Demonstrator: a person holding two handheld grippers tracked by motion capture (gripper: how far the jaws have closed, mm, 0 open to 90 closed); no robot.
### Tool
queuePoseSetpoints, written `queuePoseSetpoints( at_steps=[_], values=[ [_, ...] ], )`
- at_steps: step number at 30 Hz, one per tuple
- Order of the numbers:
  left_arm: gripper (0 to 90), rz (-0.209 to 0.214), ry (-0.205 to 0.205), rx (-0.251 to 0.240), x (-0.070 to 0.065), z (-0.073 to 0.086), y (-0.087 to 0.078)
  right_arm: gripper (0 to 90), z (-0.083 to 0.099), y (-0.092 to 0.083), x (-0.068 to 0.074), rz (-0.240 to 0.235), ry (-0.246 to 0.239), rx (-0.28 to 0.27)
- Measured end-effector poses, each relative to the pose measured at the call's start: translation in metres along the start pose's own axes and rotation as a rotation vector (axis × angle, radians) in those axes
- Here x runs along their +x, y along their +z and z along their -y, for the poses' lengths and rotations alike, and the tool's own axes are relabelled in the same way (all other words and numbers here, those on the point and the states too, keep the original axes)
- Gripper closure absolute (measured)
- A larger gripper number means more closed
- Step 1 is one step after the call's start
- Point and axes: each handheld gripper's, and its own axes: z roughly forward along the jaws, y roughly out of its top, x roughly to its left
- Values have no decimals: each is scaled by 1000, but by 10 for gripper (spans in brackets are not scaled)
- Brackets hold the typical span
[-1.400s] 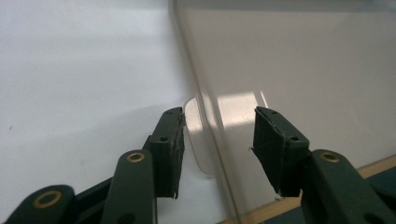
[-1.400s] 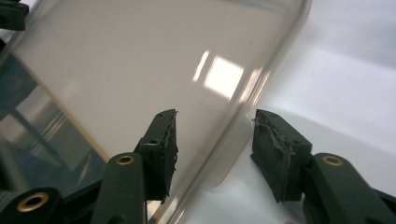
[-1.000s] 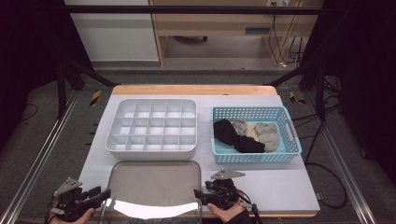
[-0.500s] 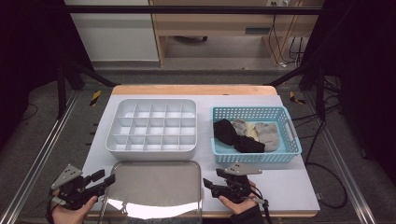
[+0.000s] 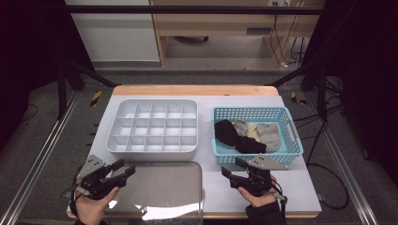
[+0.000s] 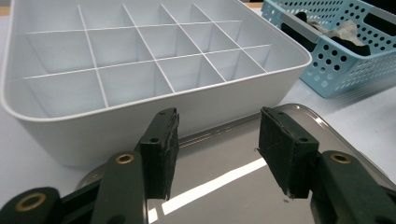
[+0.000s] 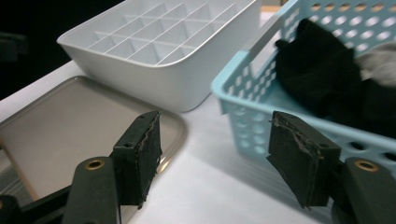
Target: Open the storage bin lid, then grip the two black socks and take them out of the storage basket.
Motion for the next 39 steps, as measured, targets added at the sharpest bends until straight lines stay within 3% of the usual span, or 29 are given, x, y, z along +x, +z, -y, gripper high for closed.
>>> queuePoseSetpoints(
  at_steps=[6, 9, 18, 24, 39],
  values=[
    [487, 16, 0, 31, -1, 17, 7, 345, -11, -12, -18, 40, 4, -26],
    [492, 7, -4, 21, 2, 22, 6, 345, -15, -15, -27, 62, 11, -27],
    [477, -4, 1, 16, 8, 26, 1, 345, -29, -15, -43, 122, 16, -38],
    [458, -5, -21, 31, 15, 31, 2, 337, -42, -5, -53, 159, 47, -39],
    [414, -17, -45, 51, 25, 36, 2, 250, -66, 24, -60, 185, 25, -23]
  ],
)
